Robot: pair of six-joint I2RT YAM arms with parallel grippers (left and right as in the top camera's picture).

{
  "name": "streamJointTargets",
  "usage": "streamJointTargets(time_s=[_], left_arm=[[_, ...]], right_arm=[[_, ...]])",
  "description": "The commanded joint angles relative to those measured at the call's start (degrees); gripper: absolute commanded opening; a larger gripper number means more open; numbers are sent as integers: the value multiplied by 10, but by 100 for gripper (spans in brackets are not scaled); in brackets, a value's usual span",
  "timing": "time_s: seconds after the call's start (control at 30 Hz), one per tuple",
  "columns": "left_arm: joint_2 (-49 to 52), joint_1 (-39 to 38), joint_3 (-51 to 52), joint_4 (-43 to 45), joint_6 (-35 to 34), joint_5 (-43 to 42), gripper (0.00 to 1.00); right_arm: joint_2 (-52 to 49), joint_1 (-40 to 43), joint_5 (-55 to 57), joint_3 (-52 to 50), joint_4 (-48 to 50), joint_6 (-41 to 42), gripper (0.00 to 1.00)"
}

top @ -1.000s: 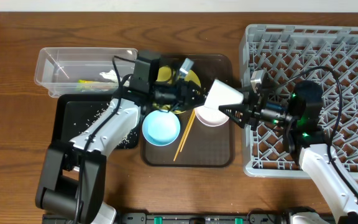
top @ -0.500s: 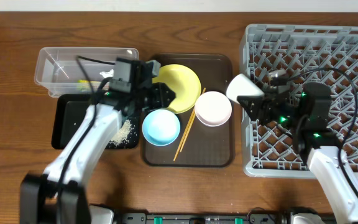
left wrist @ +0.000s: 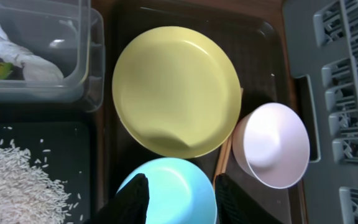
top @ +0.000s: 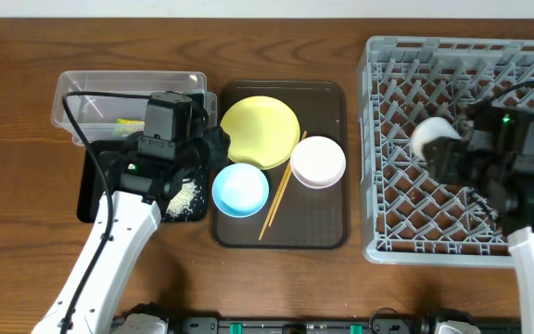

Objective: Sort waste into correct bins and load items into the dishwasher rack
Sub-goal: 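Place the white cup upside down in the dish rack with right gripper, then reach the right gripper to the pink bowl and grasp its rim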

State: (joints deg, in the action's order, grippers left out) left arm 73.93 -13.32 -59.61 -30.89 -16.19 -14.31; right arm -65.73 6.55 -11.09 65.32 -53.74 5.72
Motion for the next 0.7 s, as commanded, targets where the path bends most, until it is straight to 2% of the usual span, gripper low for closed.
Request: streamJointTargets(time_s=[0.0, 0.23, 0.67], left_arm=[[-2, 2, -3, -1, 11, 18, 38], [-2, 2, -3, -3, 11, 18, 39], [-2, 2, -3, -4, 11, 18, 39]], right_arm=[[-22, 25, 76, 44, -55, -6, 1], [-76, 57, 144, 54, -176, 37, 1], [-156, 63, 147, 50, -191, 37, 1]])
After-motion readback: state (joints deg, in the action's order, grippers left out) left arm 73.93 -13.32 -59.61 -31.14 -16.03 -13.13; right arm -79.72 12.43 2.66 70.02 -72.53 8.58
